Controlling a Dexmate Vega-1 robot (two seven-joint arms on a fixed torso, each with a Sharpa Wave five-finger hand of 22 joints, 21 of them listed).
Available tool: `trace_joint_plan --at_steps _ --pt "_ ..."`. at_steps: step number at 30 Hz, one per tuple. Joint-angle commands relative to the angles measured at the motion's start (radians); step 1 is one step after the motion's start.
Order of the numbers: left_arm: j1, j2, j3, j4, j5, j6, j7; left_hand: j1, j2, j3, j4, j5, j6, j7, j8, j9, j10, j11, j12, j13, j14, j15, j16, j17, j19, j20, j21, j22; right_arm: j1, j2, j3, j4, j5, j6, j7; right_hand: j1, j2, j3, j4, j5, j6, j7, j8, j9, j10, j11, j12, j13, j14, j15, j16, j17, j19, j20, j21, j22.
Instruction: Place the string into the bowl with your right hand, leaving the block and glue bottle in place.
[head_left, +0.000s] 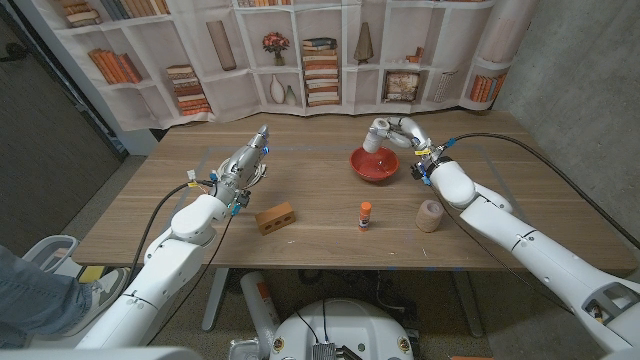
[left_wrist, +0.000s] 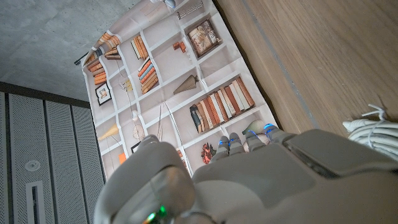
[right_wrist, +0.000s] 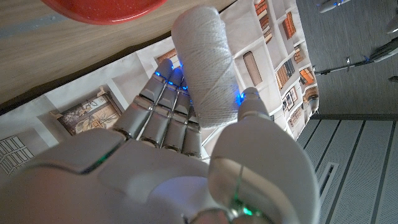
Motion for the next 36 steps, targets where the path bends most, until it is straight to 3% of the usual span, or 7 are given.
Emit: trace_joint_plan --at_steps 1,36 --pt "0.011 0.0 -0.005 -0.007 0.001 0.001 0.005 0.006 0.009 -0.007 0.003 0.002 0.003 -0.002 -0.002 0.005 -0.004 -0.002 -0.003 0.003 -0.041 -0.003 -0.001 0.004 -0.108 -0.004 -0.002 0.004 0.009 0.008 -0.021 0.003 -0.027 -0.015 0.003 0.042 0.042 0.005 0.0 0.0 0.115 -0.107 -0.006 0.003 0.016 -0.003 -0.002 0.006 -0.005 -0.076 -0.005 0.003 -0.01 -0.071 -0.003 0.002" --pt "0.013 -0.006 -0.001 0.019 -0.004 -0.01 -0.001 0.011 0.014 -0.014 0.002 0.001 0.004 -0.003 -0.002 0.005 -0.003 -0.002 -0.002 0.003 -0.04 -0.003 -0.001 0.004 -0.109 -0.003 -0.002 0.004 0.03 0.011 -0.084 0.008 -0.152 -0.091 -0.019 0.043 0.034 0.002 -0.001 -0.007 0.107 -0.115 -0.025 0.003 0.004 -0.015 -0.024 0.007 -0.082 -0.063 -0.032 -0.001 -0.069 -0.059 -0.033 -0.001"
